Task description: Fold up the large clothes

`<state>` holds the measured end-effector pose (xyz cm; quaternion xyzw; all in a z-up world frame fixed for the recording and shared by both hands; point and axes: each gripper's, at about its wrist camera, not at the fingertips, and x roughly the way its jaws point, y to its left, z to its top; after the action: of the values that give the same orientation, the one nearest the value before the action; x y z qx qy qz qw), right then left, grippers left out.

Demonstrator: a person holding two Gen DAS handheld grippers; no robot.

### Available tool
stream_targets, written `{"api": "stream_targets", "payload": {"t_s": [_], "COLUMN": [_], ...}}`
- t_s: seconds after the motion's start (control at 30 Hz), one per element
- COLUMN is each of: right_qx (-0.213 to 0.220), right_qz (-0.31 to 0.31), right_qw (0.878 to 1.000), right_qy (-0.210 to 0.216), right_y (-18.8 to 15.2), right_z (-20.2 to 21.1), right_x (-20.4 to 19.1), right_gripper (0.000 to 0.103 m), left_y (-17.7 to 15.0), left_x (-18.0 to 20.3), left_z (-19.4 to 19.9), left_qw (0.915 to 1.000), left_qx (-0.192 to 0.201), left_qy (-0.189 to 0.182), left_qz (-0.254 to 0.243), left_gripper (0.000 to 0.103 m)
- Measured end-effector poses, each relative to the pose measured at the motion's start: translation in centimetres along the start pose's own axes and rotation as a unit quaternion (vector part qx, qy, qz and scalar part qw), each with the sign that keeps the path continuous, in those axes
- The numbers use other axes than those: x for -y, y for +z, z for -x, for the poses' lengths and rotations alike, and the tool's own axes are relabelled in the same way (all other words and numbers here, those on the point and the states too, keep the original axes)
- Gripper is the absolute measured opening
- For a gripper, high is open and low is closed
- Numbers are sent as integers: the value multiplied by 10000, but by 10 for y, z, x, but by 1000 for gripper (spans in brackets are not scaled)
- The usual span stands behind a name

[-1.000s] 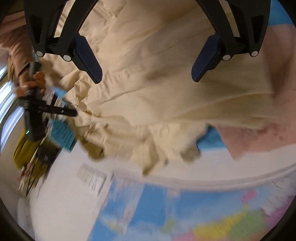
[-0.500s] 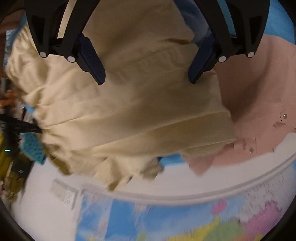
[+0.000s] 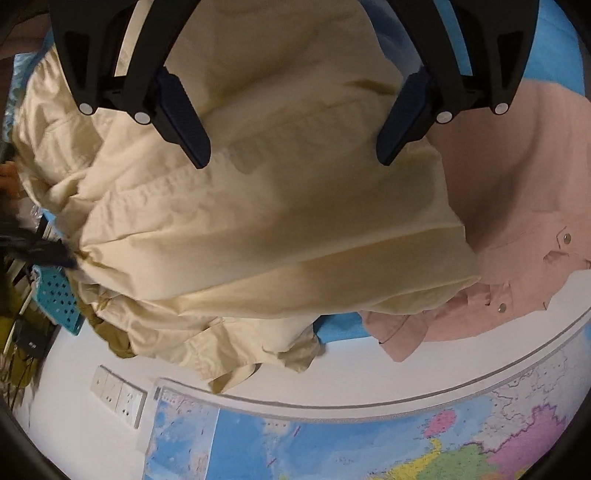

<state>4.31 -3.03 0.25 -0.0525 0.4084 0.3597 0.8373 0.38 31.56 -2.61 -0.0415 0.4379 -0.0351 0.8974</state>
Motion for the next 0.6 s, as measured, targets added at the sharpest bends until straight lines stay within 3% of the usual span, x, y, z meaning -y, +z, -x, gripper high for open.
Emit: {"api": "stream_targets", "payload": {"t_s": [0.03,0.13,0.23,0.3,0.43,0.6], "right_qx": [-153,-407,-157,115,285,-93], "right_qz": [-102,-637,-569,-546,-975,-1720], "right_qw": [9998,9966,9975,9976,9941,9842], "right_qy": [-88,322,389,403,389,399], "right_y": [1,-2,-4,-7,-29,-87], "right_z": [-15,-35,-11,17,57,79], "right_x": [7,32,30,33,62,102], "right_gripper": [38,39,55,75,81,87], "left_y": [-4,-15,-33,-50,-88,-131], "left_x": [-1,-8,-22,-31,-42,-40], "left_z": [8,33,55,63,66,58], "left_qw": [9999,9990,9971,9956,9899,9762], "left_qx": [76,284,370,328,25,-321], "left_qy": [-62,-244,-356,-448,-887,-1519], "left_qz": [34,246,559,754,1103,1513], "left_gripper": [88,88,90,91,91,91]}}
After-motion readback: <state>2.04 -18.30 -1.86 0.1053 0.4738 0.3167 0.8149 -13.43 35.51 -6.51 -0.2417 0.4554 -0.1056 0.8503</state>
